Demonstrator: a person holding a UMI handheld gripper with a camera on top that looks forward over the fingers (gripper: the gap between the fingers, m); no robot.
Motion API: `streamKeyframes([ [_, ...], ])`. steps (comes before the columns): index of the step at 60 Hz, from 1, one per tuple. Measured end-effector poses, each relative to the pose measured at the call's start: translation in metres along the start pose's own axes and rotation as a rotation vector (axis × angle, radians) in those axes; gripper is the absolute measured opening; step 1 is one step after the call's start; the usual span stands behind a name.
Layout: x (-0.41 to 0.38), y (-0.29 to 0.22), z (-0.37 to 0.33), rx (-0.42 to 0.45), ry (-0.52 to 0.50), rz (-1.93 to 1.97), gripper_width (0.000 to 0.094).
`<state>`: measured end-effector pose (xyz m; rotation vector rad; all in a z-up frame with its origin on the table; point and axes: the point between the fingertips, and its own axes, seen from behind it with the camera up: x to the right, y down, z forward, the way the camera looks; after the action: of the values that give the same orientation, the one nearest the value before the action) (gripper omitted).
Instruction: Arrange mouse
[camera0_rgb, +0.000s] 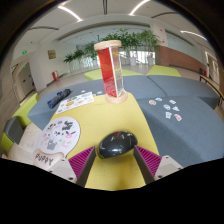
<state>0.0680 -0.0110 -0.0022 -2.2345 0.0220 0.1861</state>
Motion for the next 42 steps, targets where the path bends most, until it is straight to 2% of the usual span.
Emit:
streamKeyframes([
  [17,-0.022,-0.028,0.06,0.012,0.05,-0.047,0.0816],
  [23,-0.021,-0.029,0.066,0.021,0.109,-0.093,0.0713],
  [26,-0.024,-0.027,0.065,0.04,0.109,-0.08,0.0582],
  [30,-0.021,-0.027,0.064,0.06,0.126,-0.032,0.0529],
  [36,-0.015,-0.034,0.058,0.037,0.16,0.048,0.0454],
  [42,-0.018,-0.078,0.034,0.112,0.17,0.068,0.0425],
])
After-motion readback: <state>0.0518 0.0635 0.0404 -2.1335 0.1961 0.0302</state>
